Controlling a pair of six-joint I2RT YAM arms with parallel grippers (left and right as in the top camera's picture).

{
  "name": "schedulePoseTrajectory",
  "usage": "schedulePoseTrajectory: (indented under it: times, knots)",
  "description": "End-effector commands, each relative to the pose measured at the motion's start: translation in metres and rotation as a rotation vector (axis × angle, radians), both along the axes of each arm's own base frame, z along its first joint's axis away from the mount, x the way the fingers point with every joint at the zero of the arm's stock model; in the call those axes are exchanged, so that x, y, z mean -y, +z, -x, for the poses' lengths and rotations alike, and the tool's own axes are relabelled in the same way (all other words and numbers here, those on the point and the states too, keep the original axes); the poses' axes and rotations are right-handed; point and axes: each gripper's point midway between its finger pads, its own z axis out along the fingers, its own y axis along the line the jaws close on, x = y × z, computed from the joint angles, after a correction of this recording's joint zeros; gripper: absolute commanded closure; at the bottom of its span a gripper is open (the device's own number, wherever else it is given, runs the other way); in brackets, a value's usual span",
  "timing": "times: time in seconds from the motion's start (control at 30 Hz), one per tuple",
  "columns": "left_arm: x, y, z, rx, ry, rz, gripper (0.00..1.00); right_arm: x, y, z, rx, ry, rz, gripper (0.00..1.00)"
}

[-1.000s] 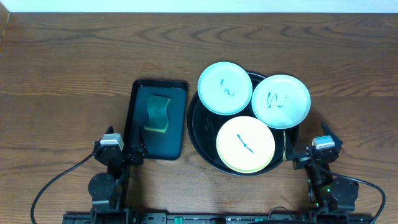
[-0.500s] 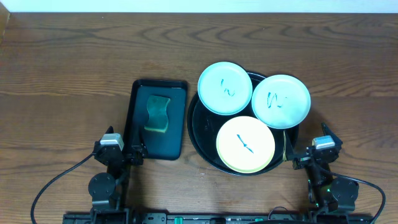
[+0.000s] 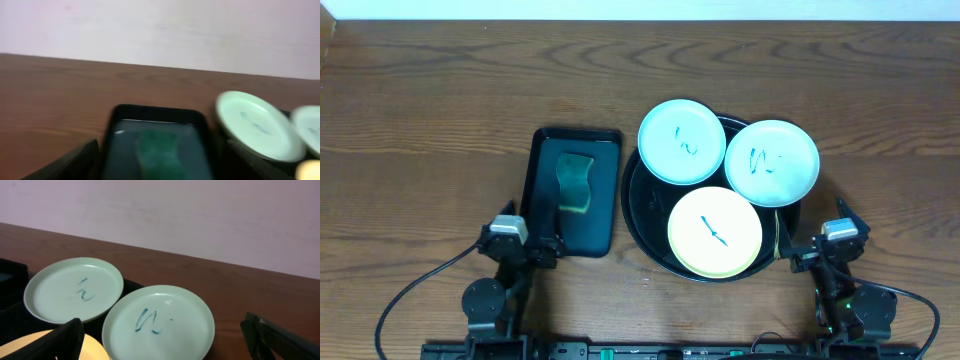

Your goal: Clean dirty plates on tray and stack at the side

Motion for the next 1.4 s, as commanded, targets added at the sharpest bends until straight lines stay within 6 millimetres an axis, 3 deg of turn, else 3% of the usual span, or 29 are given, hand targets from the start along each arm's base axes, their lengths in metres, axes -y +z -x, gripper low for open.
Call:
schedulePoseTrajectory:
  times: [0.0, 0.13, 0.23, 0.43, 0.6, 0.77, 0.97, 1.03, 1.13, 1.23, 1.37]
  knots:
    - [0.036, -0.013, 0.012, -0.046, -0.223, 0.014, 0.21, -0.015, 0.003, 0.003, 0.015, 0.085, 0.006, 0.01]
    - [0.041, -0.007, 0.013, -0.039, -0.248, 0.065, 0.21, -0.039, 0.005, 0.013, 0.016, 0.231, -0.012, 0.01]
    - [0.04, 0.009, 0.012, 0.007, -0.241, 0.101, 0.21, -0.046, 0.021, 0.018, 0.011, 0.275, -0.108, 0.01]
    - [0.027, 0.06, 0.009, 0.069, -0.157, 0.137, 0.21, -0.036, 0.059, 0.022, -0.024, 0.207, -0.142, 0.01]
    - [0.028, 0.084, -0.002, -0.131, -0.15, 0.211, 0.21, -0.036, 0.088, 0.013, -0.161, 0.195, -0.164, 0.01]
    - [0.027, 0.1, -0.026, -0.409, -0.123, 0.246, 0.21, -0.038, 0.123, -0.011, -0.375, 0.178, -0.259, 0.01]
    - [0.026, 0.081, -0.042, -0.772, -0.087, 0.275, 0.21, -0.064, 0.135, -0.035, -0.586, 0.323, -0.351, 0.01]
    - [0.027, 0.068, -0.047, -0.853, -0.082, 0.29, 0.21, -0.074, 0.126, -0.039, -0.674, 0.369, -0.435, 0.01]
    - [0.04, 0.049, -0.039, -0.982, -0.13, 0.356, 0.21, -0.081, 0.112, -0.045, -0.755, 0.398, -0.489, 0.01]
    - [0.039, 0.035, -0.035, -1.051, -0.119, 0.362, 0.21, -0.081, 0.098, -0.047, -0.817, 0.389, -0.503, 0.01]
    - [0.019, 0.006, -0.034, -1.141, 0.023, 0.251, 0.25, -0.068, 0.07, -0.045, -0.917, 0.266, -0.488, 0.01]
